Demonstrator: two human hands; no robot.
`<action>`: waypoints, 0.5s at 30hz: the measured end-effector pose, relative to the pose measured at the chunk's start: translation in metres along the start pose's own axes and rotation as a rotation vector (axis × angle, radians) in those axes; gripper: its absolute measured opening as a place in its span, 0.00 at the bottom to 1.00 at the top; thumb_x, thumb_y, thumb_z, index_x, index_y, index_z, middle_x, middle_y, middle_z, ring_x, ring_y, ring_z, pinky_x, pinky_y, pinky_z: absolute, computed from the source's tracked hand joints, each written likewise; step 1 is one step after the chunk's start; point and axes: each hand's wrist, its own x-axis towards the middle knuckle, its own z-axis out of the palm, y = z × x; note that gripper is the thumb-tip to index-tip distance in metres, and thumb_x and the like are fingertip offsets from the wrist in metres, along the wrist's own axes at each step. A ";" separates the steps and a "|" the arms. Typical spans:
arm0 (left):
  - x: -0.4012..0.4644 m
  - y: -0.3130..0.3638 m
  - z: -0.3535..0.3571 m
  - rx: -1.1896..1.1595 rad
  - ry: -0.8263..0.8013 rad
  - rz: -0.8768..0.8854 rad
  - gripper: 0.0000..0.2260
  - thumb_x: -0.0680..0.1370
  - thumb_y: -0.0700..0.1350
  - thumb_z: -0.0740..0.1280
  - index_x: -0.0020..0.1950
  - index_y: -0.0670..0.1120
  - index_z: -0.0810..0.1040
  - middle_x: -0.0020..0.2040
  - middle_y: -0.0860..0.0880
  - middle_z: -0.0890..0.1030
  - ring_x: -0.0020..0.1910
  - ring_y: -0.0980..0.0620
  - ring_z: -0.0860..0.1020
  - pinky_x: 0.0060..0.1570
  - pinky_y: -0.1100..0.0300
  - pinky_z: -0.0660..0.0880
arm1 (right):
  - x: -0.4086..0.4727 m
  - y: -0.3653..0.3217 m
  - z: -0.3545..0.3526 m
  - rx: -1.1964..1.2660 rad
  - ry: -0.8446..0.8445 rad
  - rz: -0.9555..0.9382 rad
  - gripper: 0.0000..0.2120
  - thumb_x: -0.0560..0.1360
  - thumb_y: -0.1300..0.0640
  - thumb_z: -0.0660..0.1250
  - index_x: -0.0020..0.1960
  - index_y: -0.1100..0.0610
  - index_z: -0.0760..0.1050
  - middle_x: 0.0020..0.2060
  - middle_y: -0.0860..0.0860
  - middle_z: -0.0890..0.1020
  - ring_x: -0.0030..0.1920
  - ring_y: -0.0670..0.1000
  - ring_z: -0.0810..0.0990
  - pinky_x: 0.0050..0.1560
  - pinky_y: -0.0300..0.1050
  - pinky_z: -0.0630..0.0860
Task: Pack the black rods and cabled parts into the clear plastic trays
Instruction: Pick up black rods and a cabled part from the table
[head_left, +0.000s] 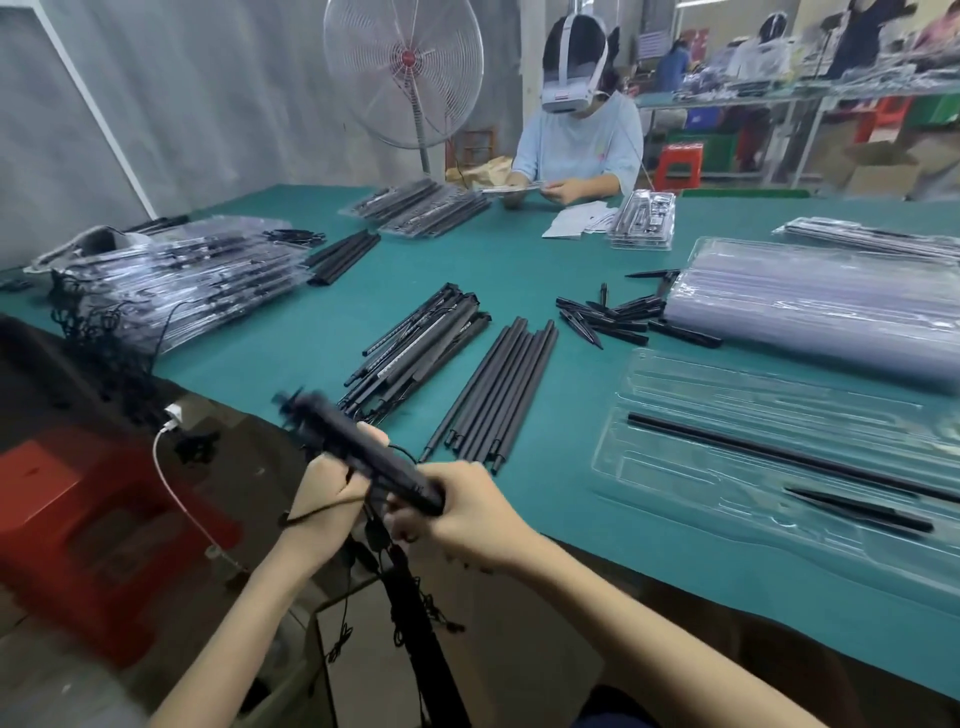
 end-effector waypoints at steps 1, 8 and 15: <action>0.000 0.001 -0.003 0.072 -0.002 0.075 0.12 0.80 0.39 0.61 0.41 0.53 0.73 0.35 0.55 0.74 0.34 0.63 0.73 0.35 0.73 0.67 | 0.003 -0.001 -0.004 0.076 0.046 0.021 0.03 0.70 0.59 0.72 0.40 0.54 0.79 0.31 0.47 0.83 0.30 0.46 0.81 0.33 0.43 0.78; 0.008 -0.009 0.001 0.319 -0.275 0.069 0.13 0.80 0.37 0.60 0.41 0.52 0.76 0.39 0.53 0.80 0.40 0.58 0.77 0.43 0.61 0.72 | 0.012 -0.004 -0.020 0.133 0.034 -0.026 0.04 0.72 0.62 0.72 0.44 0.63 0.79 0.29 0.51 0.79 0.25 0.45 0.73 0.29 0.36 0.69; 0.001 -0.016 0.020 0.221 -0.520 0.051 0.11 0.82 0.51 0.56 0.40 0.56 0.68 0.36 0.52 0.68 0.36 0.52 0.67 0.40 0.52 0.68 | 0.017 -0.012 -0.043 0.412 0.122 -0.055 0.04 0.77 0.58 0.67 0.44 0.56 0.79 0.31 0.53 0.83 0.21 0.47 0.69 0.23 0.36 0.69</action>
